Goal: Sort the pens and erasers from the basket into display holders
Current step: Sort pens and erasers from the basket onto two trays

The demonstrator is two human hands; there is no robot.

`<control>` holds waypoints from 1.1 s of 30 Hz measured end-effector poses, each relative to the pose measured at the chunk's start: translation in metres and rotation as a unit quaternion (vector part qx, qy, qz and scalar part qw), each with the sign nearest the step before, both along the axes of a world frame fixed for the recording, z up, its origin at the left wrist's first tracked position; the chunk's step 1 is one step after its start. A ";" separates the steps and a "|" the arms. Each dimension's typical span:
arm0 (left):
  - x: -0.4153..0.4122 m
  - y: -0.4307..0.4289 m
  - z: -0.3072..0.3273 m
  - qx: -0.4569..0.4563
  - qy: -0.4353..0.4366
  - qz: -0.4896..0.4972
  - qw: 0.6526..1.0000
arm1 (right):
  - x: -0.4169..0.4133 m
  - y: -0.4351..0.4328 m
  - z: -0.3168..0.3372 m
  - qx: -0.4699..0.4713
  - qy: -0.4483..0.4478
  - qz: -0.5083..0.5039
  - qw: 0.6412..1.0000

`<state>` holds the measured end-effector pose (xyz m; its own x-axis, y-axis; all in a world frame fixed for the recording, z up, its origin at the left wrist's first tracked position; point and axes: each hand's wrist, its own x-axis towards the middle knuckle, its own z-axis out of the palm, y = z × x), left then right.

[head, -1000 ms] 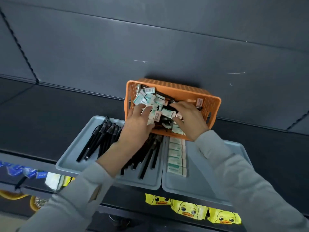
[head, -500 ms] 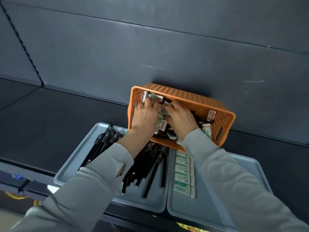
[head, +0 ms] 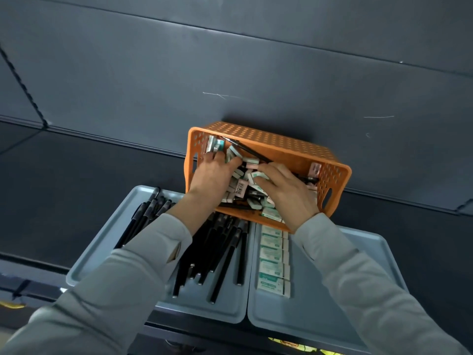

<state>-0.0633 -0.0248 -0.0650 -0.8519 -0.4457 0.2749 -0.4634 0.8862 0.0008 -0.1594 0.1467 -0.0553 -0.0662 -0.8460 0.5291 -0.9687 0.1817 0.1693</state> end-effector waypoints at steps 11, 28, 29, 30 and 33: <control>0.012 0.003 0.013 -0.054 0.052 -0.034 0.997 | -0.002 -0.006 0.009 -0.049 -0.021 0.001 0.999; 0.050 0.062 0.024 0.363 0.284 -0.037 0.887 | 0.034 0.079 0.003 -0.200 -0.434 -0.051 0.877; 0.053 0.066 0.019 0.388 0.286 -0.039 0.875 | 0.036 0.088 0.000 -0.195 -0.448 -0.055 0.871; 0.057 0.070 0.016 0.416 0.290 -0.044 0.861 | 0.037 0.096 -0.002 -0.185 -0.462 -0.057 0.866; 0.069 0.081 0.007 0.490 0.294 -0.047 0.819 | 0.045 0.123 -0.011 -0.135 -0.481 -0.068 0.864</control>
